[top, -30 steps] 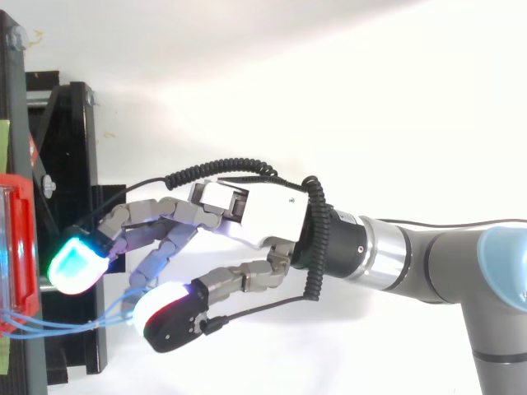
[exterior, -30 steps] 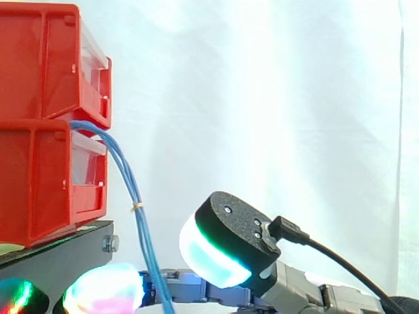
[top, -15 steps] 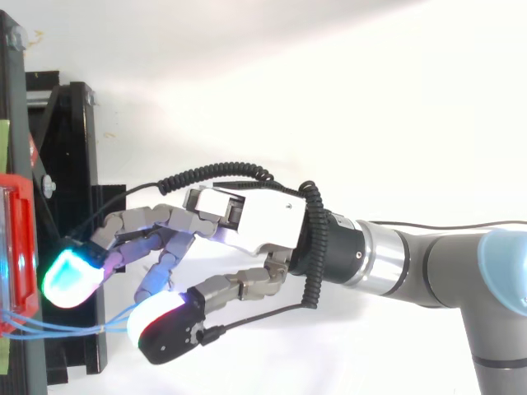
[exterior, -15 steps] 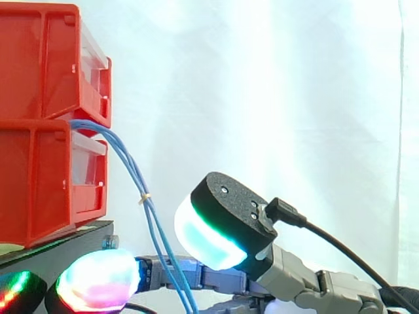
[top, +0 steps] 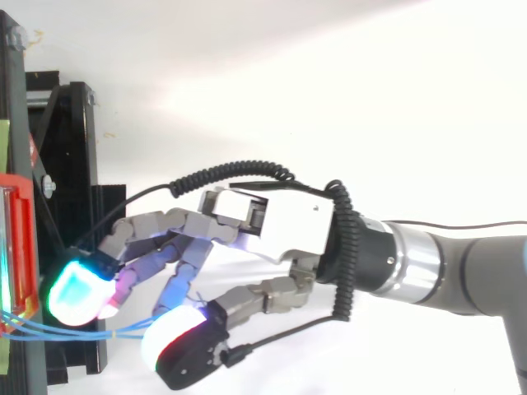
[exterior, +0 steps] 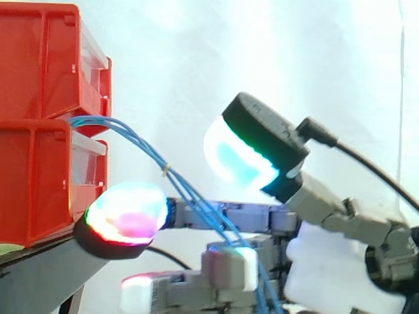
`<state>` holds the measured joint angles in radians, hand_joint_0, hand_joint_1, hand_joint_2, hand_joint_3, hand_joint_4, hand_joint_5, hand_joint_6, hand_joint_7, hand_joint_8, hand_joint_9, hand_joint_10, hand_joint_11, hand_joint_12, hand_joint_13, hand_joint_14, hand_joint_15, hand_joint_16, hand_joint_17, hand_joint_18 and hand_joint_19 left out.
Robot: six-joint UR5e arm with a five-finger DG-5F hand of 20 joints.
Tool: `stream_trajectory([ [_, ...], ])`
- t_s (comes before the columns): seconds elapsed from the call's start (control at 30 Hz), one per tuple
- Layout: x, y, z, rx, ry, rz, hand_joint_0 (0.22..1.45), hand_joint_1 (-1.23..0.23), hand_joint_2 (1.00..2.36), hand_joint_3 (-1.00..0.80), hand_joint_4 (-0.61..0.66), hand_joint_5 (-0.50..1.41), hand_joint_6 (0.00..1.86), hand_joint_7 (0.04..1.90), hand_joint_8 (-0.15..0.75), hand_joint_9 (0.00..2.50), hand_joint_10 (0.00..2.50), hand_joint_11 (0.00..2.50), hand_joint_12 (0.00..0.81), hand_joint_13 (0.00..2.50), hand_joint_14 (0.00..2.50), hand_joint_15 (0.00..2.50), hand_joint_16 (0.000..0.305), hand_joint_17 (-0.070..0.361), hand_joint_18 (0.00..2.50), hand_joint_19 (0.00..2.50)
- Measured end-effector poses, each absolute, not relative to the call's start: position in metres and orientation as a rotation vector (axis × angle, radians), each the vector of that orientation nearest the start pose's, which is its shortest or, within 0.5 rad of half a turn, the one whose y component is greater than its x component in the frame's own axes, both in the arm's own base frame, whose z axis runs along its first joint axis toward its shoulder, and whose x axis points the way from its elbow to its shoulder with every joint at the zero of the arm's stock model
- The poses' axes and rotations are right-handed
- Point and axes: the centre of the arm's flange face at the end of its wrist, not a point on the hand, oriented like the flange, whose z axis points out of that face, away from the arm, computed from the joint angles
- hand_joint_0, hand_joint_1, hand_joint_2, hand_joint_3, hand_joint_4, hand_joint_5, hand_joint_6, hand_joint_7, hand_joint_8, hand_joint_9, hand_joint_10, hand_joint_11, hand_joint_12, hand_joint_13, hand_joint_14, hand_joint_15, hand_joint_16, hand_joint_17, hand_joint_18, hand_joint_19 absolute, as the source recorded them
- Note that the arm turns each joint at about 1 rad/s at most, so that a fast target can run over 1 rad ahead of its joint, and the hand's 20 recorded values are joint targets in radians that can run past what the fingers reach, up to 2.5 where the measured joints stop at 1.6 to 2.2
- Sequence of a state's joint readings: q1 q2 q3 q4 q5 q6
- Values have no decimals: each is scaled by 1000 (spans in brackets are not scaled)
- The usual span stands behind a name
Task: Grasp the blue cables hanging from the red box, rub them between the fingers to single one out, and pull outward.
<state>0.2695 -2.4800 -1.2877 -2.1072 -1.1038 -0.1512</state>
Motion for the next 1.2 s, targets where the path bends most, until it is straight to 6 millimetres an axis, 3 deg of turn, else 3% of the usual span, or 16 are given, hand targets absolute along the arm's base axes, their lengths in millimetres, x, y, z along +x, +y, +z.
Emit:
stream_trajectory([
  [0.23,779,33,150,1026,809,1166,539,-643,1003,-458,238,-140,503,872,313,1337,19,1042,360,837,17,459,41,92,553,234],
  [0.8,775,44,147,1034,862,1143,566,-695,1003,-452,209,-125,503,894,271,1376,18,1244,353,902,19,520,40,90,617,285],
  [1.2,774,47,153,1038,867,1148,578,-723,1004,-444,206,-102,503,1027,239,1347,15,1433,350,914,22,563,40,89,648,331],
])
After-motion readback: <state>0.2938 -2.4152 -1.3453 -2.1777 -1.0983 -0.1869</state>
